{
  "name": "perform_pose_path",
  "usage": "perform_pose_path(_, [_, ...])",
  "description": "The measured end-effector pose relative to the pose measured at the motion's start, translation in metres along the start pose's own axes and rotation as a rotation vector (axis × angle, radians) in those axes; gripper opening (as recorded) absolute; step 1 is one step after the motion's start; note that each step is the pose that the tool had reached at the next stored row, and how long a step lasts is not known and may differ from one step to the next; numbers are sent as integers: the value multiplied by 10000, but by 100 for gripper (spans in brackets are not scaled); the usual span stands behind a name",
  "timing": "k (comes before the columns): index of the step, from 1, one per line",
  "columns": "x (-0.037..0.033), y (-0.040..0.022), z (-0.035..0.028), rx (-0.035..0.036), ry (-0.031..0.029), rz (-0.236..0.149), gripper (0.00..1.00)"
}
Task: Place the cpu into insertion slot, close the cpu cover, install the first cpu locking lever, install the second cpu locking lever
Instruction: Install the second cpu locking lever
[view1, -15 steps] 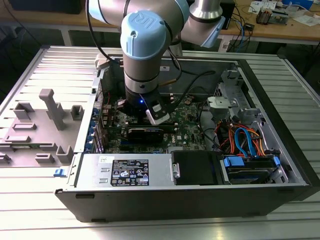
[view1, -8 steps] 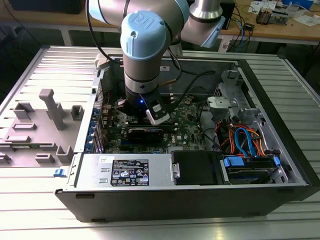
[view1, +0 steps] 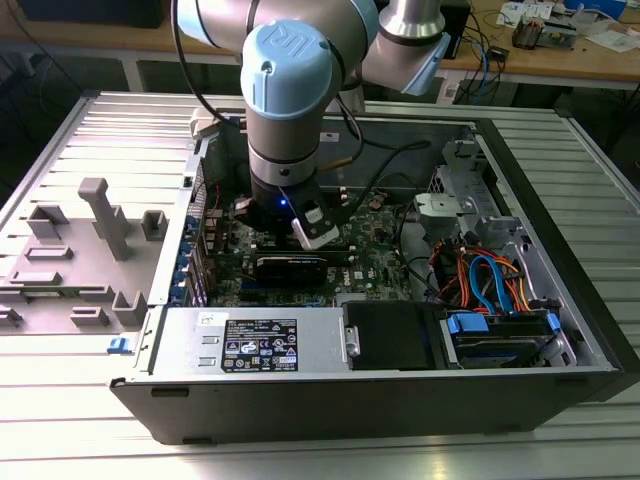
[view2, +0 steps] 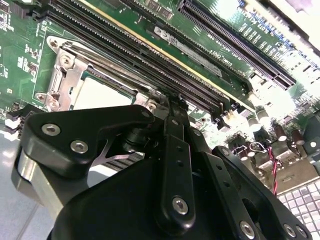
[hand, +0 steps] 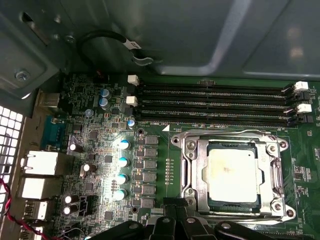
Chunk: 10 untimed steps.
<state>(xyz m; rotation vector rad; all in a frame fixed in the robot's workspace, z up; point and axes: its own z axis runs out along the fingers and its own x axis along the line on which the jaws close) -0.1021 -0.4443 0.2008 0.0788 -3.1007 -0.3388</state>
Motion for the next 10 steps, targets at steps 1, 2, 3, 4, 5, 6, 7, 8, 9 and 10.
perform_pose_path(1, [0, 1, -1, 0, -1, 0, 11])
perform_pose_path(2, [-1, 1, -2, 0, -1, 0, 11])
perform_pose_path(3, [0, 3, -13, -12, -4, -1, 11])
perform_pose_path(4, [0, 5, -21, -13, -3, -1, 11])
perform_pose_path(5, [0, 6, -24, -12, -2, -1, 11])
perform_pose_path(6, [0, 7, -32, -12, -1, -1, 11])
perform_pose_path(7, [1, 9, -43, -11, 0, 0, 11])
perform_pose_path(8, [1, 11, -51, -10, -1, -1, 11])
perform_pose_path(9, [1, 23, -106, -12, -1, -1, 11])
perform_pose_path(10, [3, 49, -220, -12, -2, -1, 11])
